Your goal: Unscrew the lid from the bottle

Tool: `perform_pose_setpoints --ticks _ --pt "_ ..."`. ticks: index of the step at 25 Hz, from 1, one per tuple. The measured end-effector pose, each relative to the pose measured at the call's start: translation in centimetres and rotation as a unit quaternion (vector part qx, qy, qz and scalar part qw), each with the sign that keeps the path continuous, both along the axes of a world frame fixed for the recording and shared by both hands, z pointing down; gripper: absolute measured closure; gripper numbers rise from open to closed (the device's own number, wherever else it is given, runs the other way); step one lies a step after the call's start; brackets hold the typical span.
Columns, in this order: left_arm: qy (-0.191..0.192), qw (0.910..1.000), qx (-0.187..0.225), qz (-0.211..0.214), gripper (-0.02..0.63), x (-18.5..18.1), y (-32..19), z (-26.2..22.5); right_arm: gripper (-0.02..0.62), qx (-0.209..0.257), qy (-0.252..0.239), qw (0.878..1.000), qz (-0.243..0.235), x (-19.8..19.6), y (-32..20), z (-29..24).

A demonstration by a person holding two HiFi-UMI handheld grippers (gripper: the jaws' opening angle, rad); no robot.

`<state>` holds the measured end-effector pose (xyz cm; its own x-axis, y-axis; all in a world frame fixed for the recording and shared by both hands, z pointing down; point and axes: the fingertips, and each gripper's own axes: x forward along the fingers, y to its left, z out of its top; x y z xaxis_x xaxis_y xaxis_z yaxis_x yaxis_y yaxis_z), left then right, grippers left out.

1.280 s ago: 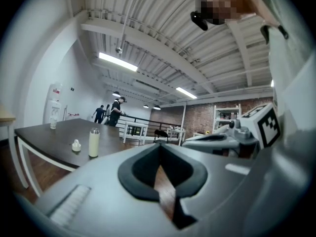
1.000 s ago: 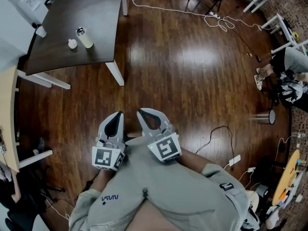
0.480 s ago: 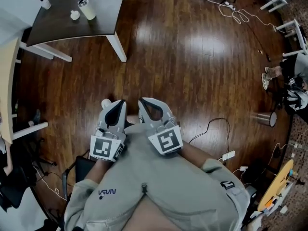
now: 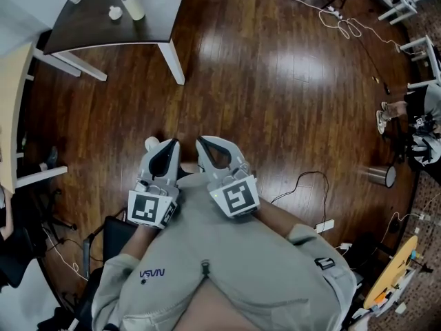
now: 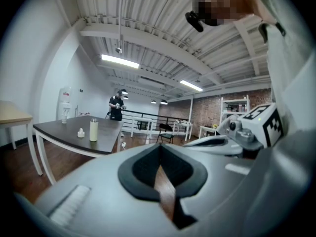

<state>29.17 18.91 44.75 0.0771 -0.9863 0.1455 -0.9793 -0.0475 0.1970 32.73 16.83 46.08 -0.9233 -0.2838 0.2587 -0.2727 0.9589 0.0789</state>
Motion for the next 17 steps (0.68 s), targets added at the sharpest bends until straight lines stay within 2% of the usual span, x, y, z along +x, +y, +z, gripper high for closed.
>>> perform_pose_setpoints --ticks 9,12,17 --pt "-0.002 0.9999 0.009 -0.013 0.604 -0.5 0.9 -0.1 0.597 0.006 -0.004 1.000 -0.011 -0.5 0.7 -0.1" --pt "-0.007 0.9999 0.000 -0.013 0.604 -0.6 1.3 0.5 0.597 0.008 -0.005 1.000 -0.012 -0.5 0.7 -0.2" --pt "-0.001 0.9997 0.020 -0.014 0.604 -0.5 1.1 -0.6 0.597 0.013 -0.006 1.000 -0.015 -0.5 1.0 -0.1"
